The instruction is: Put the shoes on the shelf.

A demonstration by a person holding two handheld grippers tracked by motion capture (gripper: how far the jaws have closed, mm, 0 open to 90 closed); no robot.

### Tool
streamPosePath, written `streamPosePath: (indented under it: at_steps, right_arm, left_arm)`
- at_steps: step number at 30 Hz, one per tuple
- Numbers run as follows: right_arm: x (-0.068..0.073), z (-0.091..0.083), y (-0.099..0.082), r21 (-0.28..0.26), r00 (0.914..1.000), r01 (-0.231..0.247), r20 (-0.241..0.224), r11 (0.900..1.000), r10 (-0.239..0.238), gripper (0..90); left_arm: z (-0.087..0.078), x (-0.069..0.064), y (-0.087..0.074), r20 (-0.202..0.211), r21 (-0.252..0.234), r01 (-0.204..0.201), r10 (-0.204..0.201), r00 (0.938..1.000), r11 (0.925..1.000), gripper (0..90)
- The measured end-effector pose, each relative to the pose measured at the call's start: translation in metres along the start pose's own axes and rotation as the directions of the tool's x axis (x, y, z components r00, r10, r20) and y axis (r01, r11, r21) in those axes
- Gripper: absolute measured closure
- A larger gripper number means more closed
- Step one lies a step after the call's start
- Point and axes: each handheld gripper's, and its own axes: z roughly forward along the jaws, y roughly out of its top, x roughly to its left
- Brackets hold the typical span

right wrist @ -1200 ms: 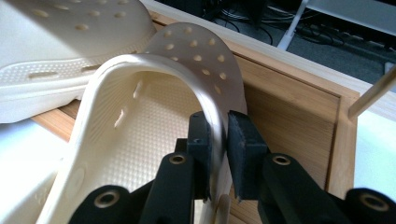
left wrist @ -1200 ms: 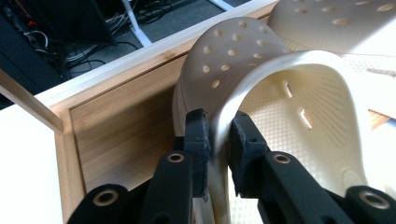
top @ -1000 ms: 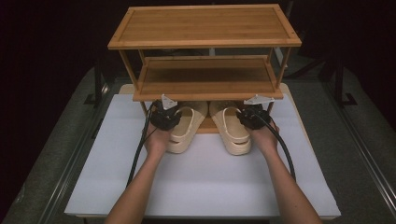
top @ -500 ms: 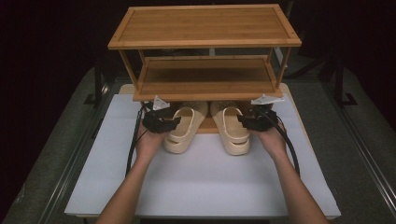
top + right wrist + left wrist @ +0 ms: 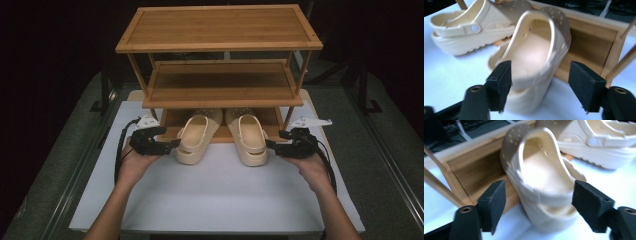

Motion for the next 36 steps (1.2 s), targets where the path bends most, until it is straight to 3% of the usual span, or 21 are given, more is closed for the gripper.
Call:
streamPosePath:
  at_steps: [5,10,14,21,28,36]
  right_arm:
    - [0.000,-0.004,-0.022,0.038,0.9996,-0.006,-0.027,0.9993,0.007,25.2]
    - [0.001,0.006,-0.038,0.085,0.9978,0.000,-0.066,0.9964,0.006,21.1]
    - [0.001,0.018,-0.045,0.110,0.9962,0.003,-0.086,0.9939,0.007,18.9]
    - [0.002,0.032,-0.046,0.124,0.9936,0.030,-0.112,0.9918,-0.017,18.3]
    - [0.006,0.040,-0.040,0.121,0.9914,0.043,-0.128,0.9918,-0.027,18.4]
    - [0.012,0.051,-0.035,0.140,0.9895,0.065,-0.137,0.9881,-0.045,17.9]
  left_arm:
    - [-0.001,-0.002,-0.021,0.046,0.014,-0.009,0.008,0.9989,0.9999,18.0]
    - [0.010,-0.003,-0.035,0.093,0.059,0.001,-0.007,0.9957,0.9983,13.1]
    - [0.022,-0.005,-0.039,0.097,0.097,-0.026,0.017,0.9951,0.9949,9.6]
    - [0.040,-0.007,-0.042,0.113,0.084,-0.061,0.051,0.9923,0.9946,9.5]
    - [0.053,-0.006,-0.041,0.136,0.079,-0.050,0.038,0.9899,0.9956,9.8]
    - [0.061,-0.011,-0.036,0.118,0.082,-0.062,0.052,0.9917,0.9947,9.5]
